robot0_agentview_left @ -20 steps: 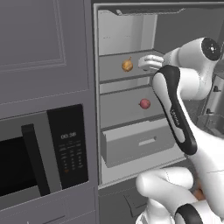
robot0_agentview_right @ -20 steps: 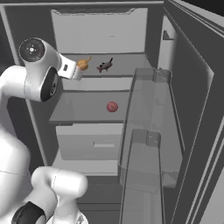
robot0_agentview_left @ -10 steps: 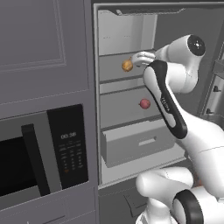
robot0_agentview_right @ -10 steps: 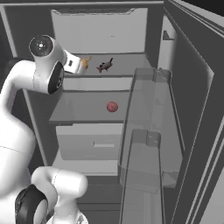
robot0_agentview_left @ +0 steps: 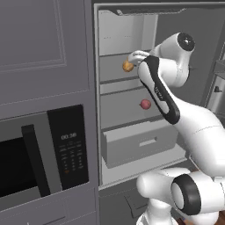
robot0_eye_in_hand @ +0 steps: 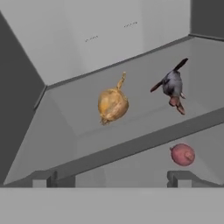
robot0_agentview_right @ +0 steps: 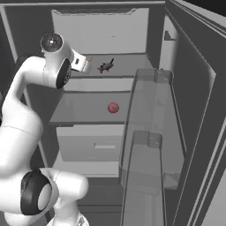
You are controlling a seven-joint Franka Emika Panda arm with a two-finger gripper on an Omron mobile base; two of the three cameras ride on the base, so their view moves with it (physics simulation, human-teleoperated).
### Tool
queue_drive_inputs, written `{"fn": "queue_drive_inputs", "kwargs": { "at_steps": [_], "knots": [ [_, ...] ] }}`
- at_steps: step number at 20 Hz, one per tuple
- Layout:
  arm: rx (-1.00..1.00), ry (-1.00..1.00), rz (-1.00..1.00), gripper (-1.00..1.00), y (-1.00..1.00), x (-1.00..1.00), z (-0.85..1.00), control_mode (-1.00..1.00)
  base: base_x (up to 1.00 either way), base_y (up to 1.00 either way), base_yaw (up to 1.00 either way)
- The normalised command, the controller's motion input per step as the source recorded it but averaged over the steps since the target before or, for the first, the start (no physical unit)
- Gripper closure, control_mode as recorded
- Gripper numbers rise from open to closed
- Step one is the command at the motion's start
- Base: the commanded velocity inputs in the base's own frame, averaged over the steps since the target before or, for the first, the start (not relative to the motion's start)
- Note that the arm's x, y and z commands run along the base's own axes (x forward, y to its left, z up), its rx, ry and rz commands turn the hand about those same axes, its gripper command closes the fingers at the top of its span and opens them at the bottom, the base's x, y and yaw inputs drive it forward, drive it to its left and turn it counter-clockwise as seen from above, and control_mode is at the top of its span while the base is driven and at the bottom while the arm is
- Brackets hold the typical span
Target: Place one onion and one fish in each tupperware on the nearby counter, to pack two identical lunches.
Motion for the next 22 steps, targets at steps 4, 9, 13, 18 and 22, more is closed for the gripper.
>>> {"fn": "queue_drive_inputs", "kwargs": {
  "at_steps": [4, 9, 13, 18, 22],
  "knots": [
    [0.0, 0.06, 0.0, -1.0, 0.0, 0.44, -0.11, -1.0, 0.0, 0.0, 0.0],
    [0.0, 0.02, 0.0, -1.0, 0.0, 0.43, -0.11, -1.0, 0.0, 0.0, 0.0],
    [0.0, 0.01, 0.0, -1.0, 0.05, 0.43, -0.2, -1.0, 0.0, 0.0, 0.0],
    [0.0, 0.02, 0.0, -1.0, 0.01, 0.45, -0.1, -1.0, 0.0, 0.0, 0.0],
    [0.0, 0.01, 0.0, -1.0, 0.0, 0.45, -0.07, -1.0, 0.0, 0.0, 0.0]
  ]
}}
